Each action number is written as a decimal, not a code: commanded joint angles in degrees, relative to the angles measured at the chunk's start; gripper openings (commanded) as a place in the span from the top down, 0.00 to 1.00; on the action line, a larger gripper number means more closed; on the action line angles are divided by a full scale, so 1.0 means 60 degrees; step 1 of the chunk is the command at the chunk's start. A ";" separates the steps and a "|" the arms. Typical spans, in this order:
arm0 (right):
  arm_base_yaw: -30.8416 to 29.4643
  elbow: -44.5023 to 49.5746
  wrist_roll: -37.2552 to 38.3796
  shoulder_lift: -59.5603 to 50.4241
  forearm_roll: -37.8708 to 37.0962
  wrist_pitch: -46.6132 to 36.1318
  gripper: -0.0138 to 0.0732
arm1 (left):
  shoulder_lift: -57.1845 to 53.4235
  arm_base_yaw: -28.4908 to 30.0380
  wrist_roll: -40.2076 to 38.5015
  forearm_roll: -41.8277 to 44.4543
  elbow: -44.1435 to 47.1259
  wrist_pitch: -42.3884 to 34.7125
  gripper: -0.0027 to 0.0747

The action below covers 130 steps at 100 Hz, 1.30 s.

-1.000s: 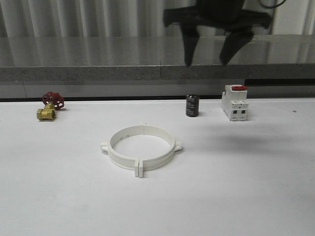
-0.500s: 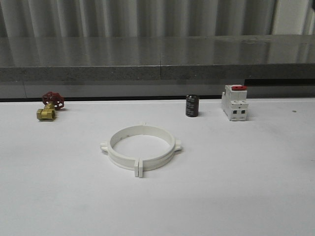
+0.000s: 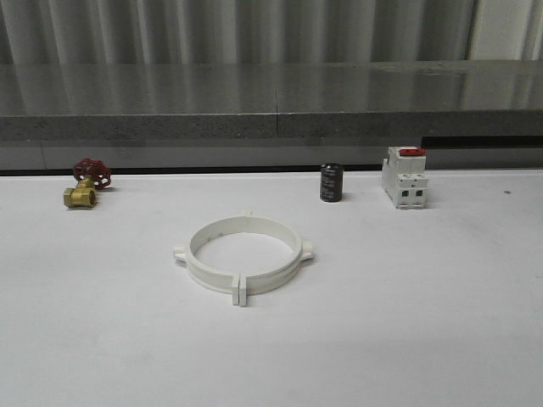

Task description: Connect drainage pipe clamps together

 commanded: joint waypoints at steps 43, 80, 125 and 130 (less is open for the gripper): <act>-0.0066 0.0966 -0.0075 -0.3292 -0.0327 0.0647 0.39 | 0.0085 0.0022 0.0002 -0.0004 -0.0233 -0.0718 0.99; -0.0066 0.0966 -0.0075 -0.3292 -0.0327 0.0576 0.92 | 0.0085 0.0022 0.0002 -0.0004 -0.0233 -0.0718 0.99; -0.0066 0.0966 -0.0075 -0.3292 -0.0327 0.0586 0.92 | 0.0085 0.0022 0.0002 -0.0004 -0.0233 -0.0718 0.99; -0.0066 0.0966 -0.0075 -0.3292 -0.0327 0.0586 0.92 | 0.0085 0.0022 0.0002 -0.0004 -0.0233 -0.0718 0.99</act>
